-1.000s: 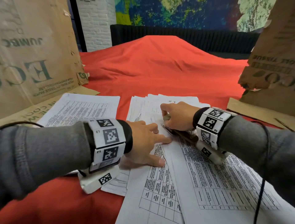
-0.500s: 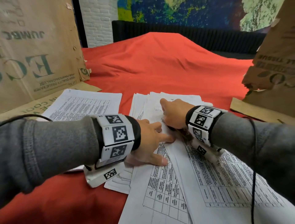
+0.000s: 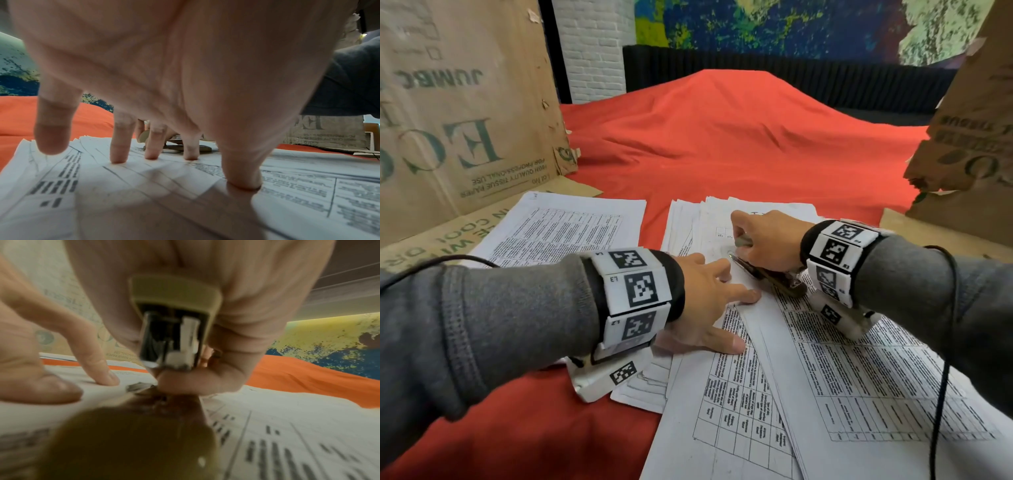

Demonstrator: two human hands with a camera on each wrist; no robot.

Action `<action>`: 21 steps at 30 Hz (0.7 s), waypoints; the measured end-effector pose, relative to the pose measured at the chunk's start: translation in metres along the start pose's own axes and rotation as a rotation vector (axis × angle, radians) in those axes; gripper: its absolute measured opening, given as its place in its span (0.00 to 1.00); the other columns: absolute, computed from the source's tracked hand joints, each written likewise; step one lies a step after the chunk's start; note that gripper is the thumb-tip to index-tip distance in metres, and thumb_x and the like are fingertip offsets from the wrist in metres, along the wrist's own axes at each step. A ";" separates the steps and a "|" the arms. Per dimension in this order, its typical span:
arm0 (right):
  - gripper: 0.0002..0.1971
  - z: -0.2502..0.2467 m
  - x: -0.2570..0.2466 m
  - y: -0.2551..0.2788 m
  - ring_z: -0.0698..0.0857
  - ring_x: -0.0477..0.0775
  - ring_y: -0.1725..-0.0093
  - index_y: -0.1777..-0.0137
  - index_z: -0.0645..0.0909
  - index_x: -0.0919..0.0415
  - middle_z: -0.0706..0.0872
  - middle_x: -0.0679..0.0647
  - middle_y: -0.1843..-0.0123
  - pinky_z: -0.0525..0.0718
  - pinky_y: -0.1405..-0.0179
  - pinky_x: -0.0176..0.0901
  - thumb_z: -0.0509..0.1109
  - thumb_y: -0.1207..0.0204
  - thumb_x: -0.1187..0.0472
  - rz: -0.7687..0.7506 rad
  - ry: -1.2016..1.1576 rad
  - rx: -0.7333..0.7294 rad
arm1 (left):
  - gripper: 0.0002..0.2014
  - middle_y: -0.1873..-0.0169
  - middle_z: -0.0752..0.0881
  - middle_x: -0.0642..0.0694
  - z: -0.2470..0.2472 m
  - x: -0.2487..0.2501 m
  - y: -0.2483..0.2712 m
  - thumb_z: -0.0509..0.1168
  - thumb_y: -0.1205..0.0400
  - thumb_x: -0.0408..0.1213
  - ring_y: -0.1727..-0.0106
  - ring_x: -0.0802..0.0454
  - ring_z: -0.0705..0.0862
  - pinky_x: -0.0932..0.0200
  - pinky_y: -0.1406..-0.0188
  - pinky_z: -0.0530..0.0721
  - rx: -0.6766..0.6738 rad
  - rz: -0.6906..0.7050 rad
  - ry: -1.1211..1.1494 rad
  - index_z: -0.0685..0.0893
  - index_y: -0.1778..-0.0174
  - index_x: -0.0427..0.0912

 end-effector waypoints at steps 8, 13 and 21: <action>0.06 -0.005 0.001 0.007 0.78 0.46 0.63 0.43 0.71 0.53 0.81 0.45 0.63 0.72 0.67 0.42 0.65 0.13 0.55 -0.081 -0.083 0.068 | 0.41 0.10 0.46 0.46 0.008 -0.009 -0.003 0.54 0.20 0.77 0.13 0.36 0.58 0.30 0.20 0.70 -0.006 -0.032 0.097 0.45 0.13 0.75; 0.07 -0.002 0.003 0.006 0.79 0.46 0.61 0.41 0.72 0.53 0.82 0.45 0.63 0.75 0.63 0.46 0.66 0.14 0.54 -0.072 -0.069 0.043 | 0.43 0.08 0.47 0.46 0.004 -0.010 -0.006 0.57 0.22 0.77 0.12 0.36 0.54 0.27 0.19 0.67 -0.034 -0.029 0.090 0.48 0.13 0.74; 0.08 -0.008 0.000 0.006 0.82 0.54 0.54 0.42 0.71 0.53 0.87 0.48 0.56 0.79 0.56 0.49 0.67 0.14 0.55 -0.143 -0.087 0.104 | 0.45 0.10 0.52 0.46 0.003 -0.013 -0.011 0.61 0.25 0.78 0.15 0.37 0.59 0.29 0.21 0.70 -0.010 0.000 0.100 0.50 0.14 0.73</action>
Point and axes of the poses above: each hand's wrist, its own y-axis away from the middle knuckle, its own z-axis out of the palm, x = y × z, the point moved 6 cm from there along -y, towards the middle knuckle
